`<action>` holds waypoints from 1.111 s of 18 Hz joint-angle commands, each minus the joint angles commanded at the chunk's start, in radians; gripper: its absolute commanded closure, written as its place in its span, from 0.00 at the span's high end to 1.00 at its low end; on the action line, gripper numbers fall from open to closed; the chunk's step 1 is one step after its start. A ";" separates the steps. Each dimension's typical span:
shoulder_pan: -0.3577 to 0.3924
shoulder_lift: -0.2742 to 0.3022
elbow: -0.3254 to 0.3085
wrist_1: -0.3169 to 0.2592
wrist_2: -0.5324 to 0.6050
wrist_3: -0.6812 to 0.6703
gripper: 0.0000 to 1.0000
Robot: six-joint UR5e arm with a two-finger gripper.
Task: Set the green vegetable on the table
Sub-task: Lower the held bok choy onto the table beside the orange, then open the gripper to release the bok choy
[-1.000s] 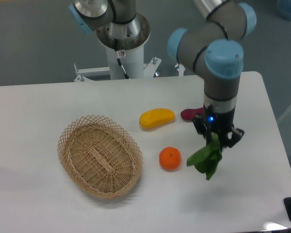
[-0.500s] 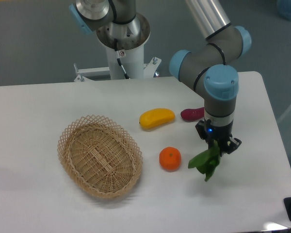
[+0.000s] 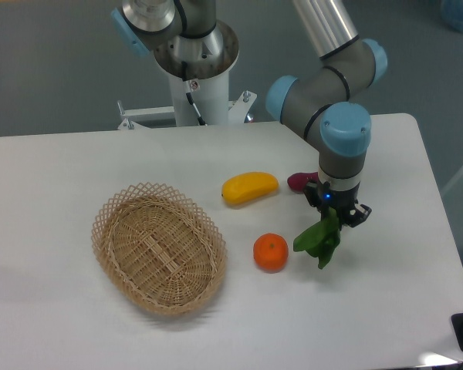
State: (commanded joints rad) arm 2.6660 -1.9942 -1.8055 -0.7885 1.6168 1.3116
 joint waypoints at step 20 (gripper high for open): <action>0.000 0.026 0.079 -0.012 0.008 -0.002 1.00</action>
State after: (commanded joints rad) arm 2.6661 -1.9682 -1.7261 -0.8006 1.6245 1.3100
